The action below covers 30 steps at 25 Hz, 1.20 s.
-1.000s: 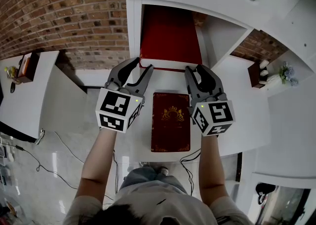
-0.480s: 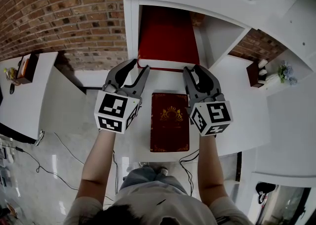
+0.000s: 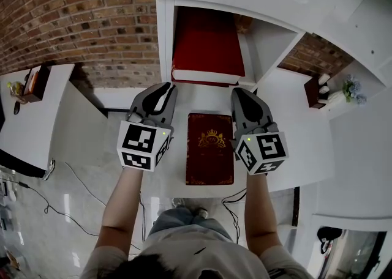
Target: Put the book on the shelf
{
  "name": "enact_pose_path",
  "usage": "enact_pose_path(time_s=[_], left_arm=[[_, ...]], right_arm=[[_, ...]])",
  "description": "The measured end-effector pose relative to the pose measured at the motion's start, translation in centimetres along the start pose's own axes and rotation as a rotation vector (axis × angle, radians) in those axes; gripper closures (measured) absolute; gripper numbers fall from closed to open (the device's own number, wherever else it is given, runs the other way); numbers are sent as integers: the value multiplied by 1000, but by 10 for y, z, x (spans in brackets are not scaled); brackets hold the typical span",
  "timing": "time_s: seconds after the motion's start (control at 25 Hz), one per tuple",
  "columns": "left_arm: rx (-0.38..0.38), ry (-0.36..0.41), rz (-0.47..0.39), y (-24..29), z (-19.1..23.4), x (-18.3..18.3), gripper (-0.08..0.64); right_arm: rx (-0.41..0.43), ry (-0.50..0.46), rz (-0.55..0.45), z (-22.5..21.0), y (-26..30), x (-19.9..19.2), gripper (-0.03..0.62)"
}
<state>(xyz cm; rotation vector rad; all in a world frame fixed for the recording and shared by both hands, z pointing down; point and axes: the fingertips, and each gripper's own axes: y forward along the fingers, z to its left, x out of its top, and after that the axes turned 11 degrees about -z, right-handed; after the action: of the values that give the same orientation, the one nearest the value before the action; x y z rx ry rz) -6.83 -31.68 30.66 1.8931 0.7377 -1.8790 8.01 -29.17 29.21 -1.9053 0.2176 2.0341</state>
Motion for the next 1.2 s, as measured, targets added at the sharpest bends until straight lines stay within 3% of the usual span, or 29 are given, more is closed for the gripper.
enact_pose_path(time_s=[0.36, 1.2], left_arm=[[-39, -10, 2, -24, -33, 6, 543], [-134, -18, -81, -86, -137, 59, 546]], right_arm=[[99, 24, -13, 32, -24, 14, 583], [258, 57, -114, 84, -110, 69, 583]])
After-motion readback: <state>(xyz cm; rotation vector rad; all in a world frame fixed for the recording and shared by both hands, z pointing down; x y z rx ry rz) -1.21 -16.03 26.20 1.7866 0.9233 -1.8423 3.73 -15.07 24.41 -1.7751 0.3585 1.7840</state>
